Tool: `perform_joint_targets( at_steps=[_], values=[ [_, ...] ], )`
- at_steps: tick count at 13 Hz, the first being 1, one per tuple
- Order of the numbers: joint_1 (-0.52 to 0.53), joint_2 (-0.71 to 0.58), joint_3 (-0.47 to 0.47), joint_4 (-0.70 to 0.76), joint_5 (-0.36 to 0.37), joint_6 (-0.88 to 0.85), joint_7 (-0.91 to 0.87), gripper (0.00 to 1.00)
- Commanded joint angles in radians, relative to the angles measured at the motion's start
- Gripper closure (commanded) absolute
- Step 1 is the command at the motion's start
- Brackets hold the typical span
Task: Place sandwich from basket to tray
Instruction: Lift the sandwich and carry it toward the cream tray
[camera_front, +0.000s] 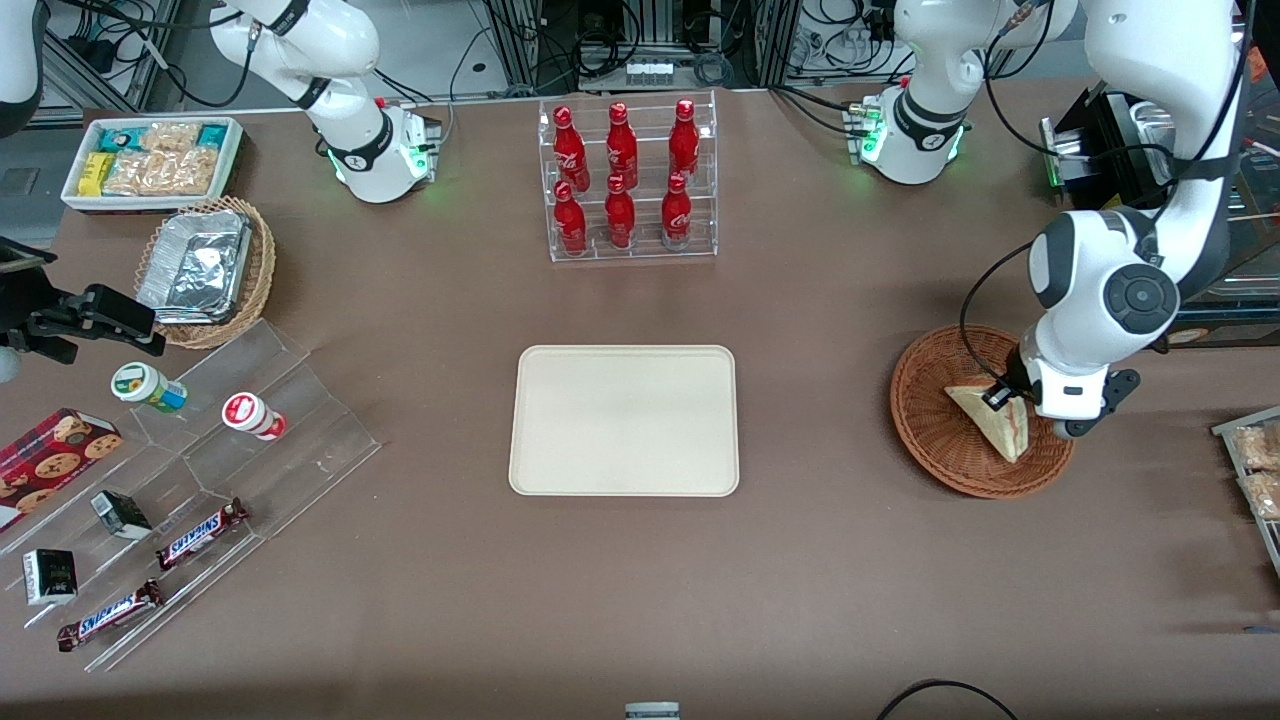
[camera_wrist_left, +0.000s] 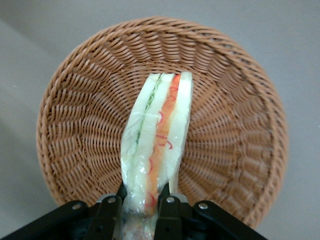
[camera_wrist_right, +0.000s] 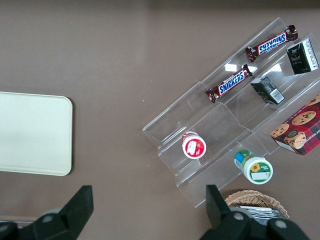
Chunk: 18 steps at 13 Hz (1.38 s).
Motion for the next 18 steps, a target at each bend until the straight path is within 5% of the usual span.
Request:
perform_joint_targets(
  at_steps=[1, 4, 10, 18],
  values=[
    [-0.087, -0.024, 0.001, 0.144, 0.016, -0.19, -0.016, 1.0],
    [-0.217, -0.015, -0.002, 0.295, -0.005, -0.352, -0.042, 1.0],
    [-0.519, 0.087, 0.0, 0.426, 0.01, -0.344, -0.18, 1.0],
    [-0.61, 0.345, -0.074, 0.586, 0.005, -0.198, -0.183, 1.0]
  ],
)
